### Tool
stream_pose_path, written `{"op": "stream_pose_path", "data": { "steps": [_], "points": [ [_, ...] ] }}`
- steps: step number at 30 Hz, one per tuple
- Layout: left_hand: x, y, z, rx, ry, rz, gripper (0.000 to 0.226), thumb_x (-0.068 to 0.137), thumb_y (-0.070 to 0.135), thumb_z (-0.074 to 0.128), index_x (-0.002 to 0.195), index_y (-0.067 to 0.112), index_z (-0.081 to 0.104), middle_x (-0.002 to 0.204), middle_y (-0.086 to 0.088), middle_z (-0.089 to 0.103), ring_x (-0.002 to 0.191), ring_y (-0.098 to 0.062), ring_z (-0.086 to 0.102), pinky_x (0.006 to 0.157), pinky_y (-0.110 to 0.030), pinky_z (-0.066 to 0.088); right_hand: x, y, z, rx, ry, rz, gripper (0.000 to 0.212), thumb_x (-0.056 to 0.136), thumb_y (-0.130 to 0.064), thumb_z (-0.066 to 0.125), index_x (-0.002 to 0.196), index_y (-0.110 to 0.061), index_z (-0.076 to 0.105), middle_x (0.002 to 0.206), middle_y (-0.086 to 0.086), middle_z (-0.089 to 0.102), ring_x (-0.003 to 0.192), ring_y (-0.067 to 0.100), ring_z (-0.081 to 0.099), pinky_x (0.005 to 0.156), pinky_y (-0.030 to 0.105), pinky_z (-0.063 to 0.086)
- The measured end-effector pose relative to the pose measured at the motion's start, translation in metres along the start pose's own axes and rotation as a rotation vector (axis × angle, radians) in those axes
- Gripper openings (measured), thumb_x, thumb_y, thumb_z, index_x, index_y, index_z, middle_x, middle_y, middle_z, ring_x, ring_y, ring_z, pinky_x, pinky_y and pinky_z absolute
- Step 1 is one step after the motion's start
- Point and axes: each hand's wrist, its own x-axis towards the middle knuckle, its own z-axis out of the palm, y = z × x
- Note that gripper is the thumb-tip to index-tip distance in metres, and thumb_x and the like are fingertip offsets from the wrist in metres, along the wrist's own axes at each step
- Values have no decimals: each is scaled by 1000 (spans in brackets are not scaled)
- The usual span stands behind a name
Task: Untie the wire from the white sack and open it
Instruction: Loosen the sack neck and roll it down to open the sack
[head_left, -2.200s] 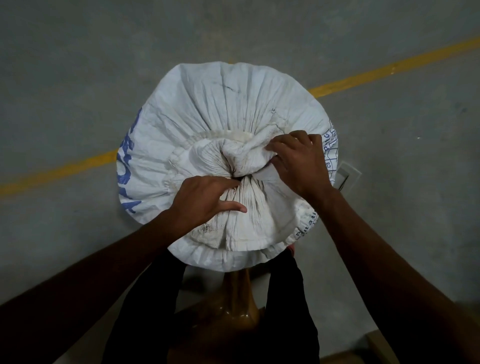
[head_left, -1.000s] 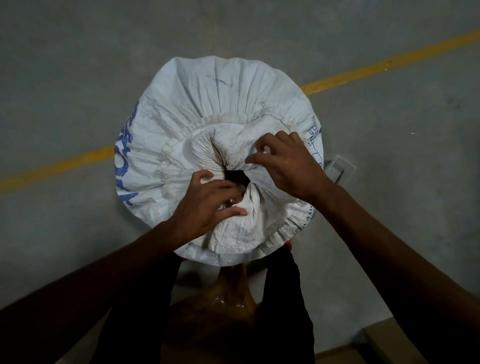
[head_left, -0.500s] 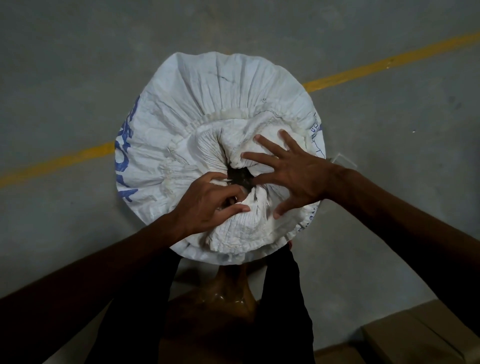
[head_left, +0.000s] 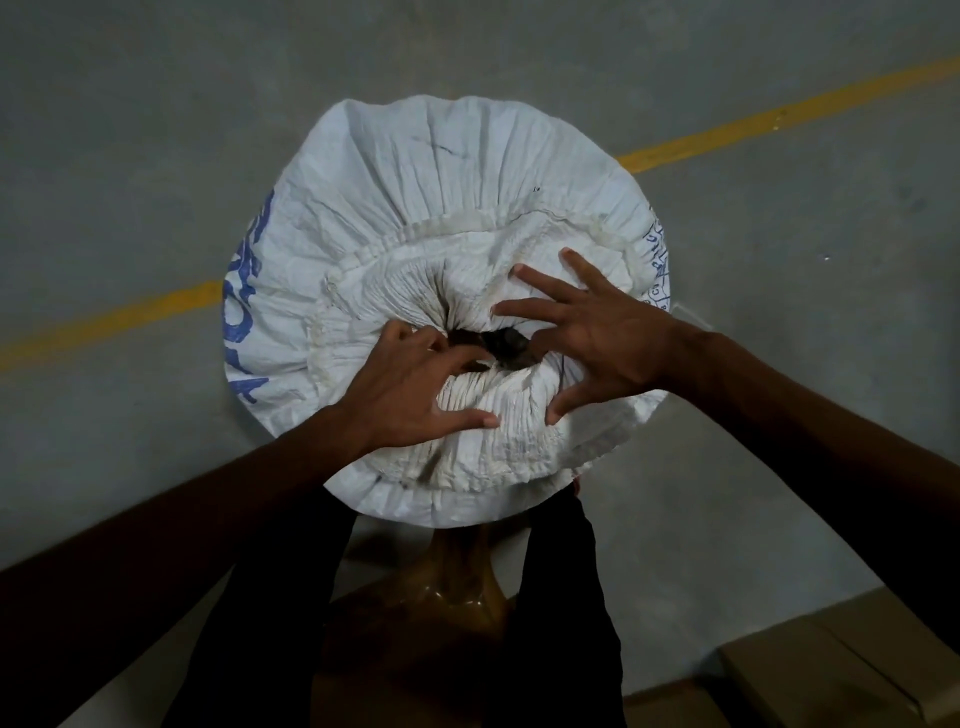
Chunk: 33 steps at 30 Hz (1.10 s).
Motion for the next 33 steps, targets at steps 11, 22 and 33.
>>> {"op": "stream_pose_path", "data": {
  "steps": [11,22,33],
  "points": [
    [-19,-4,-8,-48,143,345,54,86,76,64,78,25,80,64,11,70,67,-11,68,105,-36,38,-6,-19,-2,-51,117,-57,74,94,-80,49,118,-15,76,156,14,52,148,38,43,117,58,32],
    [-27,-3,-25,-79,-32,200,72,80,91,48,102,29,78,70,9,77,60,-14,73,57,-22,43,-3,-26,6,-309,1,-88,86,96,-85,26,81,-12,68,88,2,71,89,27,50,84,41,34],
    [-2,3,-51,-104,-54,-155,114,62,105,34,155,40,42,136,4,72,120,-24,70,92,-38,55,0,-30,-17,-53,56,194,92,87,-88,47,135,-10,59,77,10,70,73,32,67,68,36,47]
  ]
}}
